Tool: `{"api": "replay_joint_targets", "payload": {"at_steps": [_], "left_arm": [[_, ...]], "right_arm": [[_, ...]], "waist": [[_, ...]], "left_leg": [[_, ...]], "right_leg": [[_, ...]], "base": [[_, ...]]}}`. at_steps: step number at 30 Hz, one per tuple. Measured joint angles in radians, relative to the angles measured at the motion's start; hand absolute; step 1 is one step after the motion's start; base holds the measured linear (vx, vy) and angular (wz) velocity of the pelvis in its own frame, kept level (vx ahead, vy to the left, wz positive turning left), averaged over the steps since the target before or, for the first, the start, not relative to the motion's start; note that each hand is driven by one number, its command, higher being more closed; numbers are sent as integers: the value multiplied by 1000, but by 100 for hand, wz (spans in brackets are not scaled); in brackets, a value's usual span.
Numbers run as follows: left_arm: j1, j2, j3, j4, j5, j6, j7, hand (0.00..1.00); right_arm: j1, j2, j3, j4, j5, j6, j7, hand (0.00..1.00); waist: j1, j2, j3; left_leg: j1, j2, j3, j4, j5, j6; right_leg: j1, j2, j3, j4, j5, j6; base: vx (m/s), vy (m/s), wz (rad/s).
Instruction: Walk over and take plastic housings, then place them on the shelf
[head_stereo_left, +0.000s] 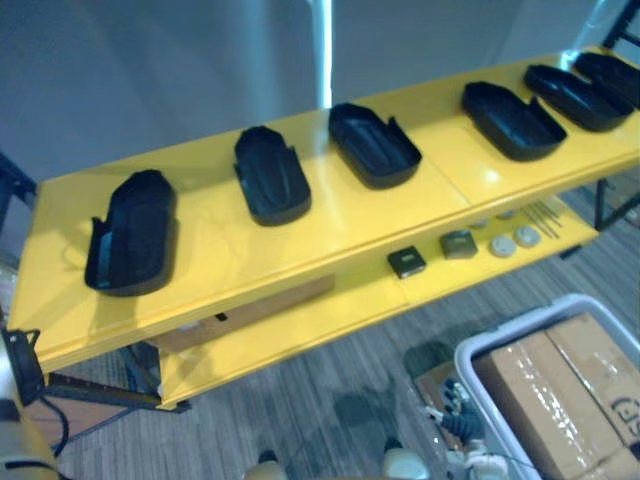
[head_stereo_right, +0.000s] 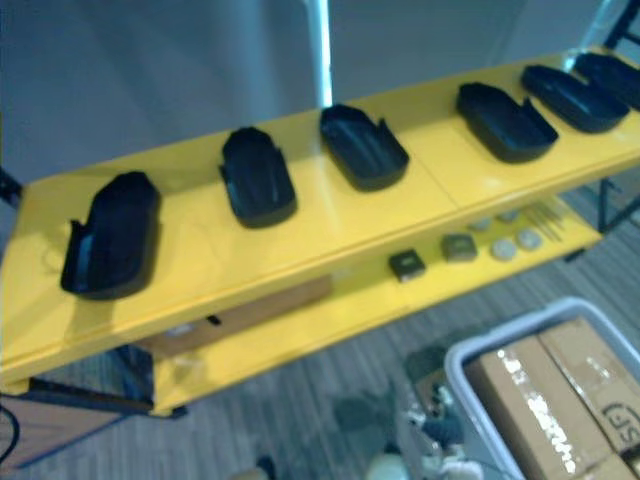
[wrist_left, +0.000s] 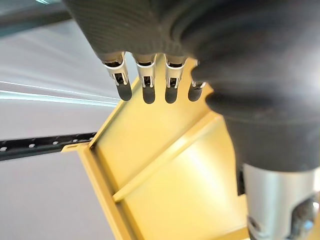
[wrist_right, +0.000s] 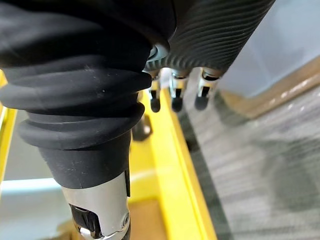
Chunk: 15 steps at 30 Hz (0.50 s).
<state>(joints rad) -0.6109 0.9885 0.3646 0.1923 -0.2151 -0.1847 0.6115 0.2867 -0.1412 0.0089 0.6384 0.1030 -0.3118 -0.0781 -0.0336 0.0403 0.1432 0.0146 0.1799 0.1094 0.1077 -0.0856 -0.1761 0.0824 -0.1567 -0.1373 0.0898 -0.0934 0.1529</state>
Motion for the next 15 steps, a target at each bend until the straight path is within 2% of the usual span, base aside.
{"api": "replay_joint_targets", "payload": {"at_steps": [1, 3, 4, 7, 8, 9, 10, 11, 12, 14, 15], "left_arm": [[49, -15, 29, -31, -18, -7, -12, 100], [244, -90, 137, -146, -63, -31, -92, 100], [286, -109, 156, -174, -64, -33, -107, 100], [497, -205, 187, -287, -130, -67, -243, 100], [591, -266, 209, -362, -180, -74, -320, 100], [632, -303, 216, -400, -199, -77, -364, 100], [711, -377, 220, -472, -231, -86, -442, 100], [750, -413, 219, -504, -252, -92, -478, 100], [808, -476, 214, -544, -278, -97, -556, 100], [885, -552, 208, -586, -340, -95, -706, 100], [900, -571, 205, -591, -345, -93, -738, 100]], "right_arm": [[-1, 4, 0, 7, 0, 0, -7, 0], [6, 22, 0, 25, 0, 0, -34, 0], [6, 25, 0, 34, -1, 0, -37, 0], [7, 29, -8, 55, -14, 3, -57, 0], [4, 32, -16, 52, -21, 4, -60, 0], [4, 36, -22, 51, -21, 4, -63, 0], [4, 42, -32, 50, -22, 7, -75, 0], [4, 45, -38, 49, -23, 9, -76, 0], [7, 54, -57, 50, -35, 14, -77, 0], [13, 62, -71, 50, -46, 15, -76, 0], [14, 62, -76, 50, -52, 16, -76, 0]], "waist": [[9, 0, -3], [55, -7, -34], [66, -9, -44], [112, -11, -66], [117, -11, -76], [117, -12, -79], [120, -13, -79], [122, -12, -79], [125, -10, -79], [130, -7, -79], [130, -5, -78]], "left_leg": [[2, 0, -9, 0, 0, 0], [-3, -1, -34, 0, 2, -3], [-9, -2, -44, 1, 2, -3], [-17, -15, -86, 0, 9, 0], [-16, -22, -97, -11, 15, 1], [-15, -26, -103, -19, 21, 3], [-12, -31, -106, -42, 33, 6], [-11, -33, -107, -50, 38, 8], [-11, -36, -108, -69, 46, 13], [-1, -35, -107, -112, 80, 16], [5, -36, -107, -125, 89, 16]], "right_leg": [[9, 1, -4, -3, 0, 0], [28, 1, -37, -18, 0, 0], [29, 1, -46, -20, 0, 0], [60, -2, -90, -32, -1, -1], [63, -6, -103, -31, -1, -1], [66, -9, -110, -31, -1, -2], [71, -15, -117, -31, -2, -4], [71, -17, -121, -31, -2, -5], [68, -20, -132, -32, -5, -12], [55, -19, -138, -32, -5, -15], [55, -19, -139, -32, -4, -16]], "base": [[44, -10, 36], [18, -13, 32], [12, -12, 42], [-21, -7, 40], [-54, 9, 33], [-64, 18, 29], [-81, 18, 22], [-103, 18, 20], [-109, 9, 18], [-84, 3, 13], [-46, -3, 3]]}}
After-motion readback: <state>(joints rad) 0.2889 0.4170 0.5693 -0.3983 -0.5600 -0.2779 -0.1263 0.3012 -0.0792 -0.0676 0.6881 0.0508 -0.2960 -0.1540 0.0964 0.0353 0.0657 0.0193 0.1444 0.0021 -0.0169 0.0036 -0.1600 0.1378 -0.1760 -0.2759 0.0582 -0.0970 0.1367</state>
